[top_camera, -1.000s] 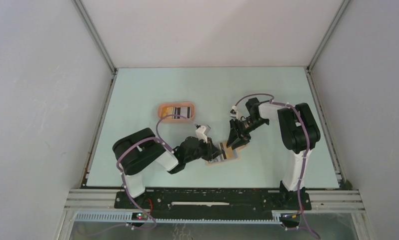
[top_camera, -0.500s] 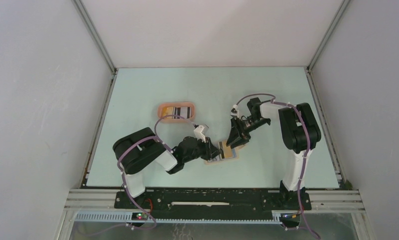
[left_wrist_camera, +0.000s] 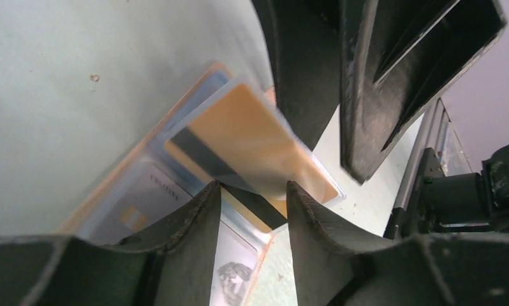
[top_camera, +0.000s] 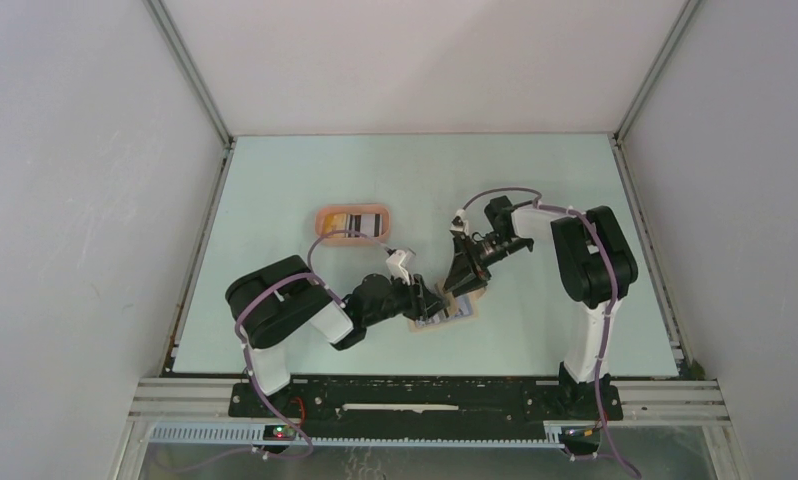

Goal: Put the credit cards into the card holder
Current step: Turn over the card slot in the card holder.

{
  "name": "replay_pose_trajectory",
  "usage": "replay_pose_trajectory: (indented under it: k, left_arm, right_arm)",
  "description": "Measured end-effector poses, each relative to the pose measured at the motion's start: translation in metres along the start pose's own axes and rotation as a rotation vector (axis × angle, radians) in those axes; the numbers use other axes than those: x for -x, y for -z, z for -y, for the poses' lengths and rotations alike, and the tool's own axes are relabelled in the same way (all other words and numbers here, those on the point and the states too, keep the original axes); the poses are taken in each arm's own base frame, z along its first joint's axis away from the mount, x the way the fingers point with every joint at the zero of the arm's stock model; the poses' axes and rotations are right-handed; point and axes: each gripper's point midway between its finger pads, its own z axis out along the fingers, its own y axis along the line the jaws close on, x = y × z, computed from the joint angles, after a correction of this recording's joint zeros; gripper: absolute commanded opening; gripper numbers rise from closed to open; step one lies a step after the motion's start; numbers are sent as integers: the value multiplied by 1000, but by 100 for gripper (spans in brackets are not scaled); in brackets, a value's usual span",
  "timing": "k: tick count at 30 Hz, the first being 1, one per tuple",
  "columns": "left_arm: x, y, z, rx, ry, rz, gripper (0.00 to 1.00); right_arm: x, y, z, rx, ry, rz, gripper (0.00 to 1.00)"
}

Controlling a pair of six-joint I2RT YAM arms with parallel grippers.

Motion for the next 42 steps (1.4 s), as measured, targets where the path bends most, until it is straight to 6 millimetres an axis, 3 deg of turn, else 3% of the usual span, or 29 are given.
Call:
replay_pose_trajectory:
  k: [5,19,30,42]
  left_arm:
    - [2,2,4,-25,-2,11,55]
    - [0,23,8,-38,47,28,56]
    - [-11,48,3,-15,139,21,47]
    - [9,74,18,-50,146,101,41]
  right_arm:
    - [-2,-10,-7,7,22,-30,55]
    - [-3,-21,-13,23,43,-64,54]
    - [-5,-23,-13,16,58,-77,55]
    - [-6,-17,-4,-108,150,-75,54]
